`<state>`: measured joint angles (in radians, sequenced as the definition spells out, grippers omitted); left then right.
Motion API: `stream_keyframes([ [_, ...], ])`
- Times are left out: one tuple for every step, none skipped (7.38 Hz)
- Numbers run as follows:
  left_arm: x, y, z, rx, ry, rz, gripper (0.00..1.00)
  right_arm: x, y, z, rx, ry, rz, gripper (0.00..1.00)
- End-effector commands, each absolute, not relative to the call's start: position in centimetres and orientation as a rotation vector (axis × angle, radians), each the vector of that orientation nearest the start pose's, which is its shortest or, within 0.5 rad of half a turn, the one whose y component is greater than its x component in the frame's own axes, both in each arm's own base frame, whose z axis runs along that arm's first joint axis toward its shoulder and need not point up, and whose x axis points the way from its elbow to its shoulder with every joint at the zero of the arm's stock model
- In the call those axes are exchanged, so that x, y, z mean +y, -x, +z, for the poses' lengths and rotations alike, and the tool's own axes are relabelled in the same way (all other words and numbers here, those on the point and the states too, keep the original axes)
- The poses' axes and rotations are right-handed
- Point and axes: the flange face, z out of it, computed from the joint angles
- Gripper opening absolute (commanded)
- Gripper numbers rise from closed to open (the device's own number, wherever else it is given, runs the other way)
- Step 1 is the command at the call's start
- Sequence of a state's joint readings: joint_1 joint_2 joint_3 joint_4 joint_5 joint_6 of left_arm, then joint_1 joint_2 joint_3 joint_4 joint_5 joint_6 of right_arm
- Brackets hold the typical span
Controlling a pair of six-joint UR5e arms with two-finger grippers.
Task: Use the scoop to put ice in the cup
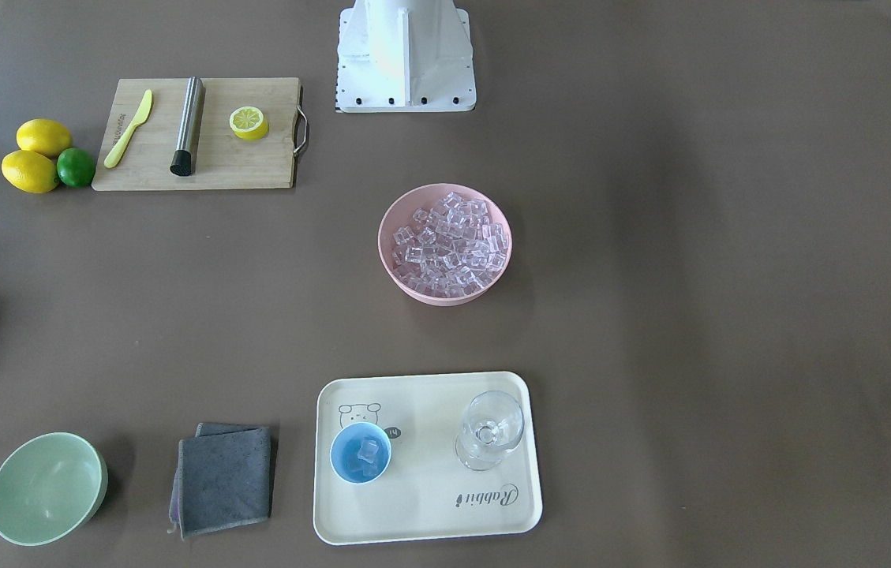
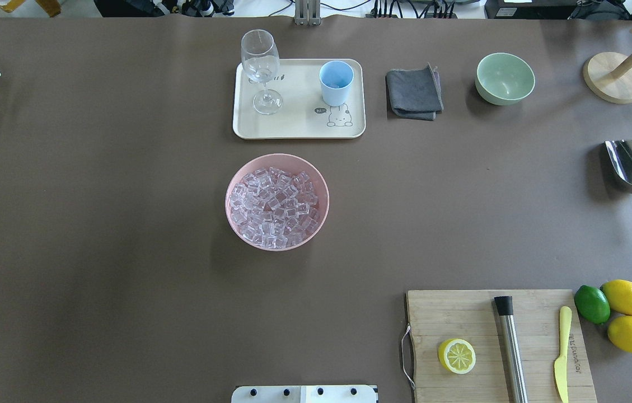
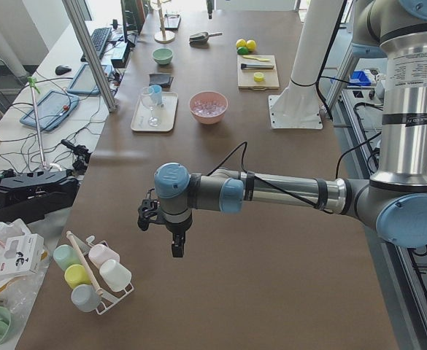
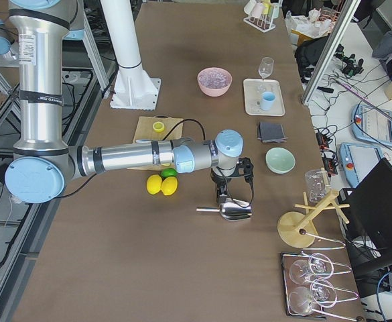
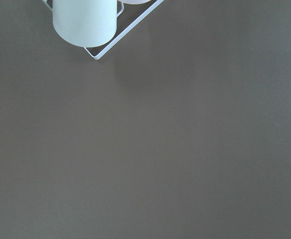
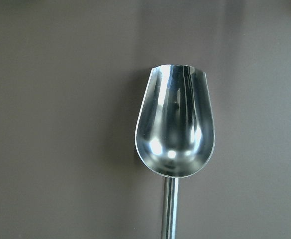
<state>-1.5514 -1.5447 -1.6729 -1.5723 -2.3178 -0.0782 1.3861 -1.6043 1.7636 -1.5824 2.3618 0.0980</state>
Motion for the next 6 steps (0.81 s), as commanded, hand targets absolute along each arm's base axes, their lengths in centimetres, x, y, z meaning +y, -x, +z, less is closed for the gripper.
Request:
stream_keyframes([
  [-48.6, 5.6, 62.4, 0.749, -0.035, -0.027, 0.99, -47.9, -2.4, 58.1, -0.791, -0.066, -0.165, 0.99],
  [-48.6, 5.6, 62.4, 0.749, -0.035, -0.027, 0.99, -47.5, -3.5, 58.6, -0.786, -0.076, -0.172, 0.99],
  [-48.6, 5.6, 62.4, 0.749, -0.035, -0.027, 0.99, -47.2, -4.5, 59.0, -0.787, -0.072, -0.169, 0.99],
  [-48.6, 5.6, 62.4, 0.749, -0.035, -0.027, 0.99, -47.1, -4.9, 59.0, -0.788, -0.067, -0.172, 0.99],
  [-48.6, 5.6, 62.5, 0.749, -0.033, -0.028, 0.99, -47.1, -5.0, 59.0, -0.787, -0.066, -0.168, 0.99],
  [-48.6, 5.6, 62.7, 0.748, -0.03, -0.028, 0.99, -47.1, -5.1, 59.2, -0.784, -0.063, -0.167, 0.99],
])
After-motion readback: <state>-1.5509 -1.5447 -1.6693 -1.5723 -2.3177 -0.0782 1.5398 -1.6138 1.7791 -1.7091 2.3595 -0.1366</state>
